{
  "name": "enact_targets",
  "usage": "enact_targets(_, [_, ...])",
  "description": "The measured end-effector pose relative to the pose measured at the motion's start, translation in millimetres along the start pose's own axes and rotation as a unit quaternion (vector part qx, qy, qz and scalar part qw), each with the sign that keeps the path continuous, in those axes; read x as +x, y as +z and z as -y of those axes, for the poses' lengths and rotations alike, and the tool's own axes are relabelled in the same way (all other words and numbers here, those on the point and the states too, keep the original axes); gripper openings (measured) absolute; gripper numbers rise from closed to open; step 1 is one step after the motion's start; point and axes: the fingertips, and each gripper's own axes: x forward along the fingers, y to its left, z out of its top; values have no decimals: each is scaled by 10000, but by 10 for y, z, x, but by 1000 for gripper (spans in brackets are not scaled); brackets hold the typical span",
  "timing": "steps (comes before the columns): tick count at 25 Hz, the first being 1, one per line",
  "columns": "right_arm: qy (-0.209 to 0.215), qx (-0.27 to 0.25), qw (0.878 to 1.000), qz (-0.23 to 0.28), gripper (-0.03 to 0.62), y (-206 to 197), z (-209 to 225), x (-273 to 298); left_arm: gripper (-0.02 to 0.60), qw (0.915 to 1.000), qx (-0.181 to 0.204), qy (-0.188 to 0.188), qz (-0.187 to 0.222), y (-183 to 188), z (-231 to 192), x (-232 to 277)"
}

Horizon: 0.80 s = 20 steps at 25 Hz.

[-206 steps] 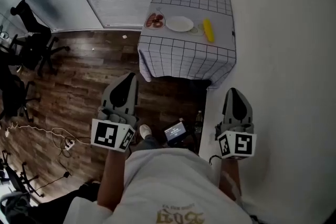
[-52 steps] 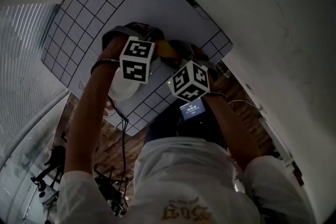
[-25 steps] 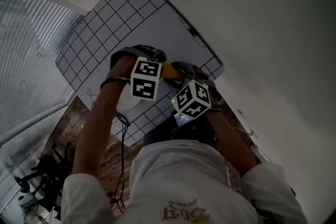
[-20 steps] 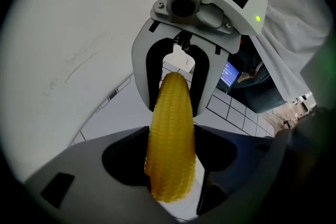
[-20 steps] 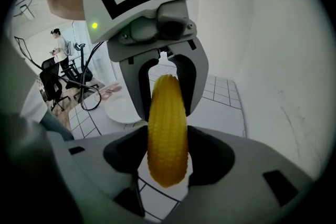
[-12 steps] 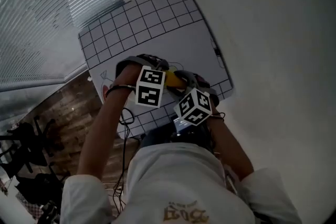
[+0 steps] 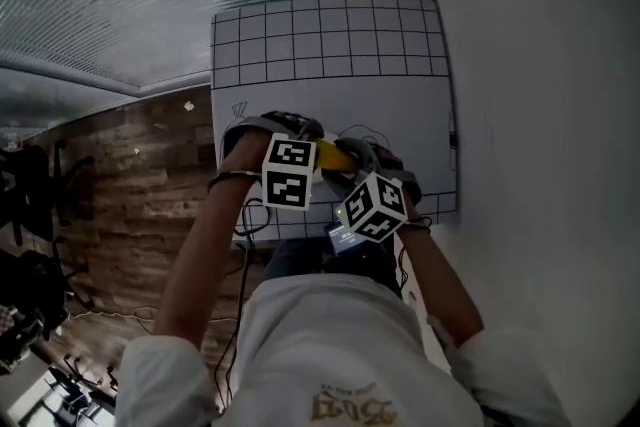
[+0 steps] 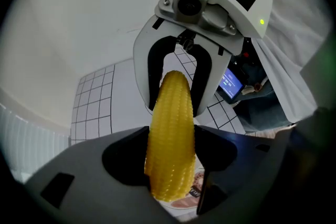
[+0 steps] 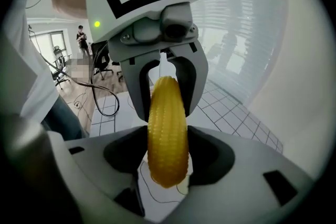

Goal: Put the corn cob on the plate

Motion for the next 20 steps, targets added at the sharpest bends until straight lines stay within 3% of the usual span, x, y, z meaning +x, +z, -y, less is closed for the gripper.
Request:
enact_targets(11, [841, -967, 9918, -39, 239, 127, -199, 210, 261, 9914, -1234, 410, 118, -258, 161, 4])
enact_targets(20, [1186, -1361, 9833, -216, 239, 115, -284, 392, 261, 9831, -1765, 441, 209, -418, 223, 119])
